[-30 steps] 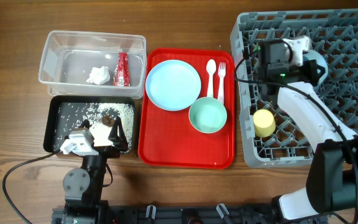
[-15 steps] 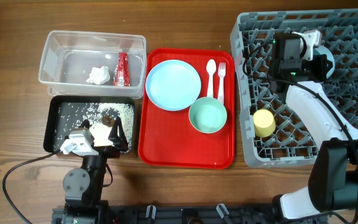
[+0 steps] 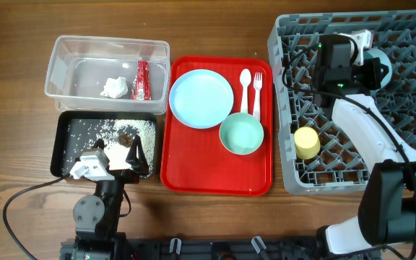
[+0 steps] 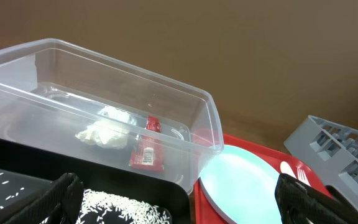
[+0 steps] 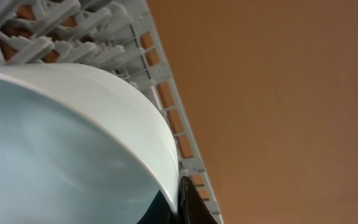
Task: Sort waste into correct bins and load items into the dishwasher rack
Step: 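Settle the blue bowl upright in the rack and open the right gripper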
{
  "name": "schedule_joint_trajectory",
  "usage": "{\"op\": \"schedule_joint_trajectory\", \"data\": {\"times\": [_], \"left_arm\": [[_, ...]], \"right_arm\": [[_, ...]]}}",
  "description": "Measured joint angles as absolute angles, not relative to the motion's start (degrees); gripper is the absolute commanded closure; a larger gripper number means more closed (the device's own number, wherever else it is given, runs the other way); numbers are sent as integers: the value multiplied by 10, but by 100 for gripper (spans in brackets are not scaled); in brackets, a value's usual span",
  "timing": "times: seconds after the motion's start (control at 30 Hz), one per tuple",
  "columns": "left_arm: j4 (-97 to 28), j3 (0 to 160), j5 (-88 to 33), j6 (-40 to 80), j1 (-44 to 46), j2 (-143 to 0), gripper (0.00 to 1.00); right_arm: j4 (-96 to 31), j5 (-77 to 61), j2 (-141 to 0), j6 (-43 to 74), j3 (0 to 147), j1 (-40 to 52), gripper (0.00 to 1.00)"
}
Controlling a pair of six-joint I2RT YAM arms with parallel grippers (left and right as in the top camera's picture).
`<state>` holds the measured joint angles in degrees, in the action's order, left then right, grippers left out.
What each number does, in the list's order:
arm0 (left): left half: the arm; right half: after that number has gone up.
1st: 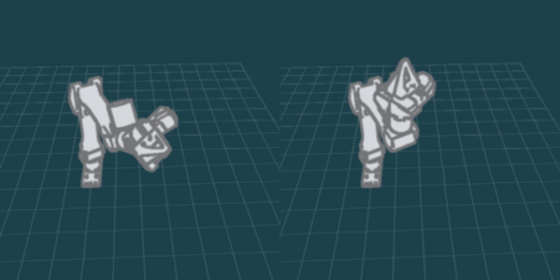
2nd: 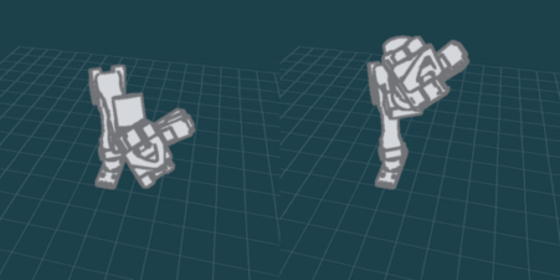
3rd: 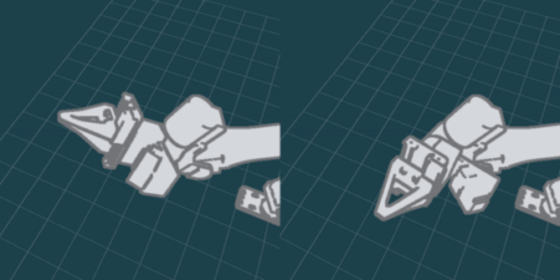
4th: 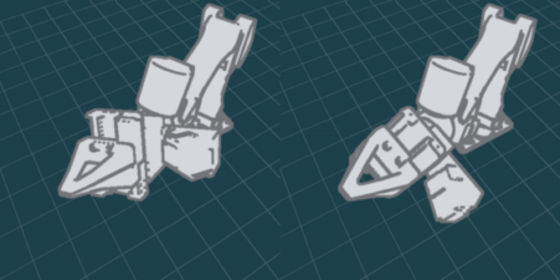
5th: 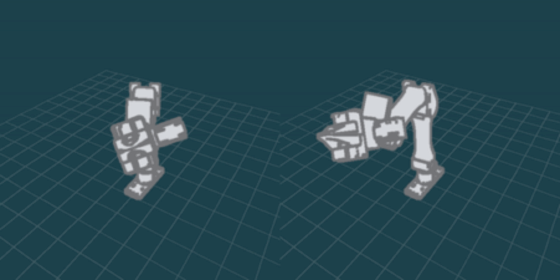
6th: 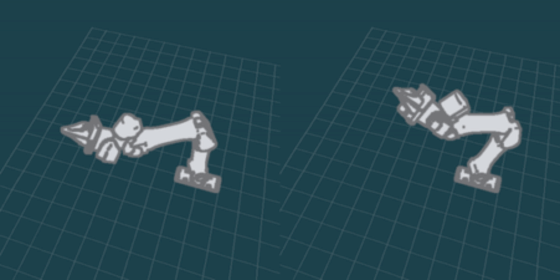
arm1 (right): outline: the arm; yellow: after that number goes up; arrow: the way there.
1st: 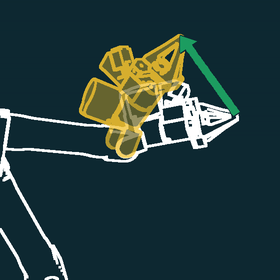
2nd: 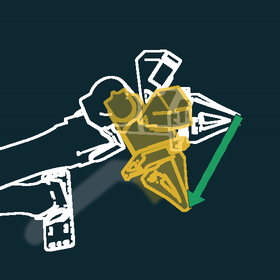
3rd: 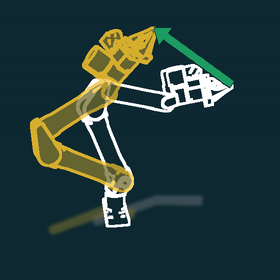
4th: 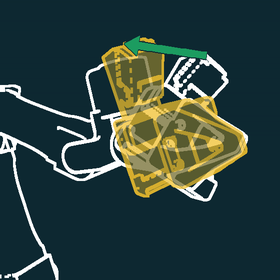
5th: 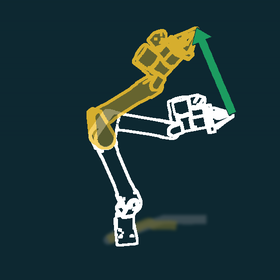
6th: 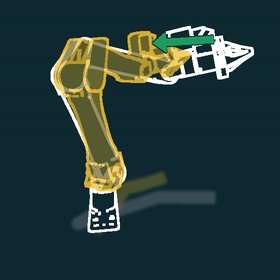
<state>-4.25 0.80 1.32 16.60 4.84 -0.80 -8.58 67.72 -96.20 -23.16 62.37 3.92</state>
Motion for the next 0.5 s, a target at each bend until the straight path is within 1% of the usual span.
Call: {"op": "schedule_joint_trajectory", "data": {"times": [0.1, 0.23, 0.5], "left_arm": [[-43, 8, 13, 166, 48, -8, 0], [-43, 8, 13, 166, 48, -8, 0], [-43, 8, 13, 166, 48, -8, 0]], "right_arm": [[-93, 689, -961, -242, 624, 39, 96], [-141, 684, -960, -243, 624, 40, 96], [-144, 693, -969, -243, 624, 58, 96]]}}
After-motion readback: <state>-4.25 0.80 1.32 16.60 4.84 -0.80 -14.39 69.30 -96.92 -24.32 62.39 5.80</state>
